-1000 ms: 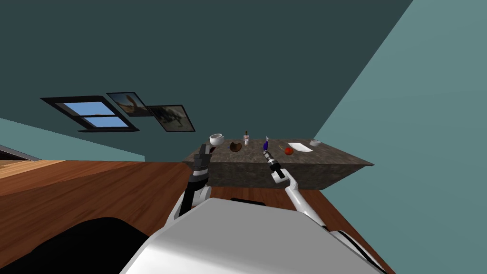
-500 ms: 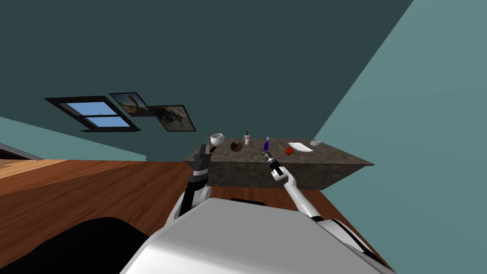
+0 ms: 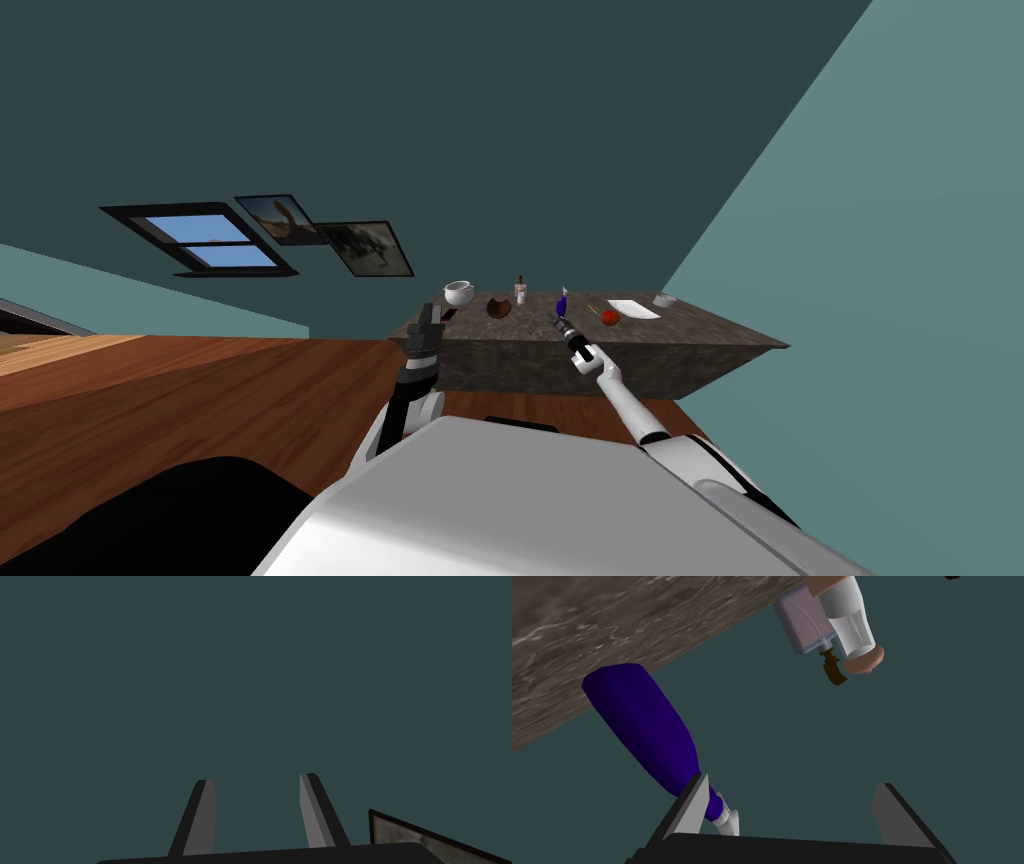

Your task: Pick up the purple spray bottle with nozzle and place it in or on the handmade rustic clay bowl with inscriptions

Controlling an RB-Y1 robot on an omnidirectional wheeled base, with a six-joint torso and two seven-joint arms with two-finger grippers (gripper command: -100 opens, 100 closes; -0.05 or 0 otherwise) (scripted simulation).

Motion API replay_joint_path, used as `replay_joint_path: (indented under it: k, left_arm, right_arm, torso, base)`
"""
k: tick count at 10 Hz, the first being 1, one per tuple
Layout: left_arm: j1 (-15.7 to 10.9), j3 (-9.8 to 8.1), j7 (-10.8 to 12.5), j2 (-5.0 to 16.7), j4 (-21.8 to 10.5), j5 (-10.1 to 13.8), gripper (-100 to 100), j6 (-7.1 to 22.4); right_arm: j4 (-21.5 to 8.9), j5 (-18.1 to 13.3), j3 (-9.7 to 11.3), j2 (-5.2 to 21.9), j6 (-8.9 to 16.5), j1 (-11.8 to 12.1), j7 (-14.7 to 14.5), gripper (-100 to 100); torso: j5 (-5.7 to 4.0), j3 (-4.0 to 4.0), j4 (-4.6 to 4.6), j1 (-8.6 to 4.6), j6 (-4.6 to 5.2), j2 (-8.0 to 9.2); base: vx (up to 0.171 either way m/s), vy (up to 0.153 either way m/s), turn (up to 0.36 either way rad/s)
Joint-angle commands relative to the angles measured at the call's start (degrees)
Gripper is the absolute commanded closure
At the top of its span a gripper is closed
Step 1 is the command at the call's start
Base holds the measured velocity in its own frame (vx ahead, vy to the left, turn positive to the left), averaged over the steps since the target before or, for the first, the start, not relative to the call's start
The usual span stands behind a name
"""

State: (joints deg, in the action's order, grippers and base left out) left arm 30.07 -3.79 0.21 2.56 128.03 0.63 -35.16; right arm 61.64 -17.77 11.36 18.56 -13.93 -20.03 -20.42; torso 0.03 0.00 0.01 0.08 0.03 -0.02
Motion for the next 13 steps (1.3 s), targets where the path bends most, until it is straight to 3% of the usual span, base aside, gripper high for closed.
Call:
replay_joint_path:
  k: [1, 4, 10, 11, 13]
  left_arm:
    - [0.0, 0.0, 0.0, 0.0, 0.0, 0.0, 0, 0.0]
    - [0.0, 0.0, 0.0, 0.0, 0.0, 0.0, 0, 0.0]
    - [0.0, 0.0, 0.0, 0.0, 0.0, 0.0, 0, 0.0]
    - [0.0, 0.0, 0.0, 0.0, 0.0, 0.0, 0, 0.0]
    - [0.0, 0.0, 0.0, 0.0, 0.0, 0.0, 0, 0.0]
  right_arm:
    - [-2.86, -1.43, 0.35, 0.74, 0.96, -2.35, -1.02, -100]
    - [-6.43, -2.28, 0.61, 1.38, 1.51, -4.02, -1.56, -100]
    - [-18.18, -6.74, 1.87, 5.69, 4.08, -12.34, -4.44, -100]
    - [-18.18, -6.74, 1.87, 5.69, 4.08, -12.34, -4.44, -100]
    - [-20.93, -7.94, 2.22, 7.29, 4.65, -14.5, -5.22, -100]
  torso:
    - [0.0, 0.0, 0.0, 0.0, 0.0, 0.0]
    - [0.0, -0.02, -0.01, 0.0, 0.0, -0.03]
    - [0.0, -0.05, -0.02, 0.01, 0.01, -0.09]
    - [0.0, -0.06, -0.03, 0.0, 0.02, -0.1]
    - [-0.01, -0.03, -0.02, -0.03, 0.01, -0.06]
  base:
    - [0.001, 0.032, 0.001]
    - [0.007, 0.022, -0.001]
    - [0.019, 0.028, -0.005]
    - [0.018, 0.02, -0.006]
    - [0.019, 0.023, 0.008]
